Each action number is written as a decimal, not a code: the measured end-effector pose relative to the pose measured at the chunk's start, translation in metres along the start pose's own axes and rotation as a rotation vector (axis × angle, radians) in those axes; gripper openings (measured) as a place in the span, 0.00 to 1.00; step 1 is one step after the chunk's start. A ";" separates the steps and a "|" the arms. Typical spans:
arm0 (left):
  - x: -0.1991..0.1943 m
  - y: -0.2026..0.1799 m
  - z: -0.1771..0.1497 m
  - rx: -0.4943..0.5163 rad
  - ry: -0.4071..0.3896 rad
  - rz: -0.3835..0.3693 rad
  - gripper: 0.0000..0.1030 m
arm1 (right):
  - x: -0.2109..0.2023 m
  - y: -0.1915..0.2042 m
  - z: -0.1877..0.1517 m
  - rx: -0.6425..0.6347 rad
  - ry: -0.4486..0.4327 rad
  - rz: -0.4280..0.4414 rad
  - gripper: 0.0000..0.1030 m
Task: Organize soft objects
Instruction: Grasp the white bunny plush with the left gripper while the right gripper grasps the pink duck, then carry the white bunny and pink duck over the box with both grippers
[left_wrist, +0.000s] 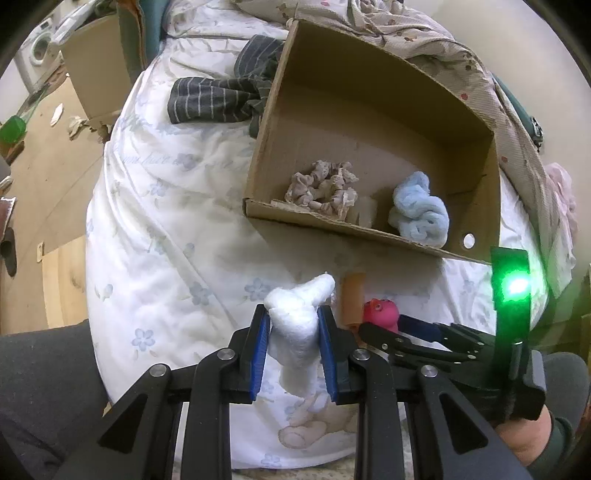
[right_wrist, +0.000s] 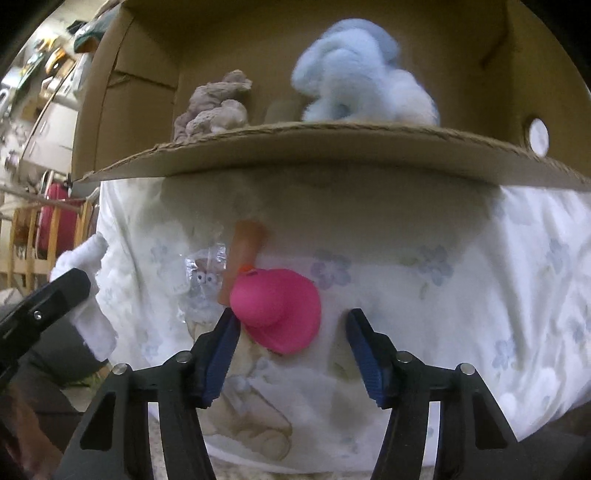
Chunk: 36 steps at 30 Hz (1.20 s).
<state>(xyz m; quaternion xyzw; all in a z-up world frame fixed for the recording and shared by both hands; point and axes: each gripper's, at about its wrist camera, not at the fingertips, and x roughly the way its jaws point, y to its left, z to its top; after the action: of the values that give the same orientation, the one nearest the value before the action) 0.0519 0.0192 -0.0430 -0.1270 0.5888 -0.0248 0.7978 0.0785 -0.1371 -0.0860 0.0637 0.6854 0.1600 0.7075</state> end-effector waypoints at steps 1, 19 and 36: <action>0.000 -0.001 0.000 0.003 0.000 -0.002 0.23 | 0.000 0.002 0.000 -0.009 0.001 0.005 0.49; 0.013 -0.003 -0.001 0.027 -0.005 0.095 0.23 | -0.042 -0.010 -0.009 -0.010 -0.101 0.041 0.43; -0.001 0.004 -0.005 0.020 -0.078 0.176 0.23 | -0.092 -0.009 -0.020 -0.022 -0.233 0.165 0.43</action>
<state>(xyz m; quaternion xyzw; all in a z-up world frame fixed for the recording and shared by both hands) 0.0468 0.0224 -0.0438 -0.0678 0.5658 0.0443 0.8205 0.0591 -0.1769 -0.0028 0.1300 0.5892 0.2167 0.7674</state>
